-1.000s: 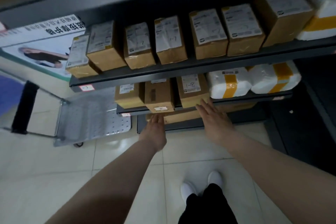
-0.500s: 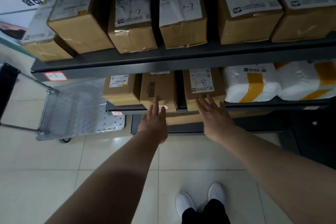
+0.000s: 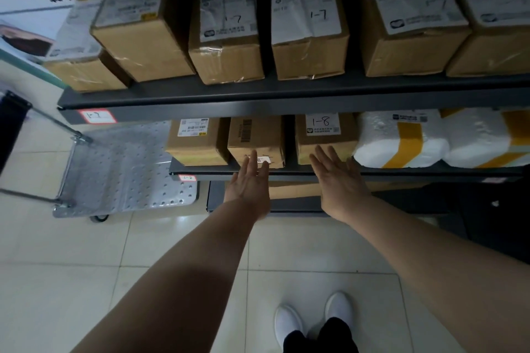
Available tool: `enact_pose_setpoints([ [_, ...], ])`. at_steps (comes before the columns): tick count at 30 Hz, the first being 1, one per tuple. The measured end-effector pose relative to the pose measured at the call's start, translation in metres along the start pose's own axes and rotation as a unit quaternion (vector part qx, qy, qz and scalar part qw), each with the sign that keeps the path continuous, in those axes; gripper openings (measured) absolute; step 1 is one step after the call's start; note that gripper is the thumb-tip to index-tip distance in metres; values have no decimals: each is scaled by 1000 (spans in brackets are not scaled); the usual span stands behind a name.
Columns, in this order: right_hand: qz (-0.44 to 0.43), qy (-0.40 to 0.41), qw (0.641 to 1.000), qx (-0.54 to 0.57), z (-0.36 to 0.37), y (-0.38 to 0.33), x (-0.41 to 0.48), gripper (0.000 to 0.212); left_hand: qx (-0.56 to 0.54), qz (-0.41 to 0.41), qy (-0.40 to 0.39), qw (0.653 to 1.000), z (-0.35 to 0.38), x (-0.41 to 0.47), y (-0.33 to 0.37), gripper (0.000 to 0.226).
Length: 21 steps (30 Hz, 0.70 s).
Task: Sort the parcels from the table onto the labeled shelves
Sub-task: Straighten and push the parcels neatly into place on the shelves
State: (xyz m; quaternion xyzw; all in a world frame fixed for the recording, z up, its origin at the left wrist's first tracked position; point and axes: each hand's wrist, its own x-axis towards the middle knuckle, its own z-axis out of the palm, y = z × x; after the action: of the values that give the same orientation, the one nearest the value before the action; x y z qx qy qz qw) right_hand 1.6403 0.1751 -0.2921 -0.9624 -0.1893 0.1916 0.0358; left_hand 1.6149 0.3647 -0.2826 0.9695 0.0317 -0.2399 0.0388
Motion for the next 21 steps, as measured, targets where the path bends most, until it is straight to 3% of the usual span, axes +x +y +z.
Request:
enact_pose_setpoints([
  [7, -31, 12, 999, 38, -36, -29, -42, 73, -41, -25, -11, 999, -36, -65, -5, 92],
  [13, -60, 28, 996, 61, -88, -50, -81, 77, -46, -69, 8, 997, -90, -115, -9, 88],
  [18, -99, 38, 993, 60, -137, -59, -111, 78, -46, -52, 39, 997, -132, -160, -1, 85],
  [21, -128, 84, 986, 66, -170, -66, -127, 79, -48, -36, 77, 995, -163, -182, -1, 84],
])
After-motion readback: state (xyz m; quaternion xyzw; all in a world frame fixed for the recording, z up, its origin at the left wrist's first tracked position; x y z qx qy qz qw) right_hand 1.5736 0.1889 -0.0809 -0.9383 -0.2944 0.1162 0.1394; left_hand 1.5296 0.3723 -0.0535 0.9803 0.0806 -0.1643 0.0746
